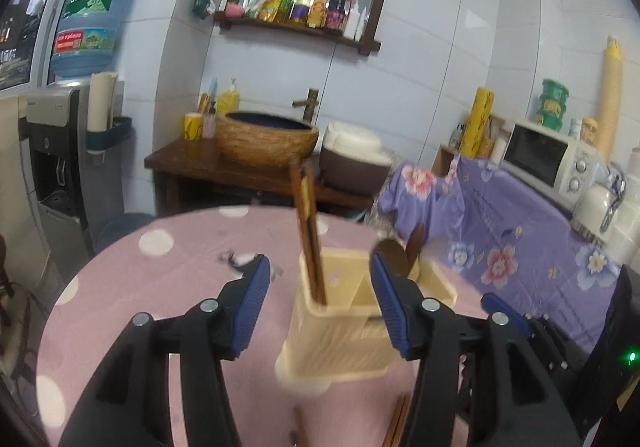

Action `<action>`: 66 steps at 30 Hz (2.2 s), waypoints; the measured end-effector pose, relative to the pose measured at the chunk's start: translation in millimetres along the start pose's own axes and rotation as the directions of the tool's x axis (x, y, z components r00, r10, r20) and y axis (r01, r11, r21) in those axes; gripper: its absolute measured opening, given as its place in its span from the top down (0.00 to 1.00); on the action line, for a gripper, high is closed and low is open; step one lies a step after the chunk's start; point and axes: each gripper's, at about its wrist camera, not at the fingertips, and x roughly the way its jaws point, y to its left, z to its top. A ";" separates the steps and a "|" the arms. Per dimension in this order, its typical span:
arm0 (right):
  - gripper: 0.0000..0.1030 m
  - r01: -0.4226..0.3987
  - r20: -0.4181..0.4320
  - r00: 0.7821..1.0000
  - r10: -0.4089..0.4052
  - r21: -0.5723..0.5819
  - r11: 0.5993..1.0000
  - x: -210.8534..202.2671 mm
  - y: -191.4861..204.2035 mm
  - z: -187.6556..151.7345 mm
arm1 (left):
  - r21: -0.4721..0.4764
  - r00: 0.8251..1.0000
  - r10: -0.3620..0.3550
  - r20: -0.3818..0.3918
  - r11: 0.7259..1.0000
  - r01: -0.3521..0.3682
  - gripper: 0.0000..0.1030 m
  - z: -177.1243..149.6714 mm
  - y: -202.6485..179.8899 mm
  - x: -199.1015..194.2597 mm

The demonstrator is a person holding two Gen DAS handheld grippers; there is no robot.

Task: Organize utensils
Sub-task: 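Carry the spoon and wooden chopstick over the holder and open both tools, then move both open tools back down to the remaining chopsticks on the table, then grasp the black gold-banded chopstick with the left tool while the right grasps a wooden chopstick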

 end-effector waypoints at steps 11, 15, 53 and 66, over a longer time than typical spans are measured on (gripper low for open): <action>0.43 -0.044 -0.342 0.936 0.090 0.142 0.989 -24.3 10.6 -101.4 | -0.018 0.934 0.010 -0.357 1.000 -0.018 0.61 -123.2 31.9 -10.2; 0.43 -0.058 -0.393 0.913 0.106 0.133 0.989 -24.0 25.7 -118.3 | -0.032 0.917 -0.010 -0.398 0.999 -0.003 0.61 -142.6 32.3 -10.9; 0.31 -0.072 -0.598 0.800 0.043 -0.024 0.997 -59.8 27.7 -155.9 | -0.019 0.886 -0.066 -0.460 0.998 0.065 0.61 -154.3 -1.3 0.3; 0.31 -0.094 -0.585 0.809 0.053 -0.040 0.995 -60.7 26.9 -157.3 | 0.257 0.887 0.113 -0.448 0.967 0.006 0.68 -170.0 -43.7 25.0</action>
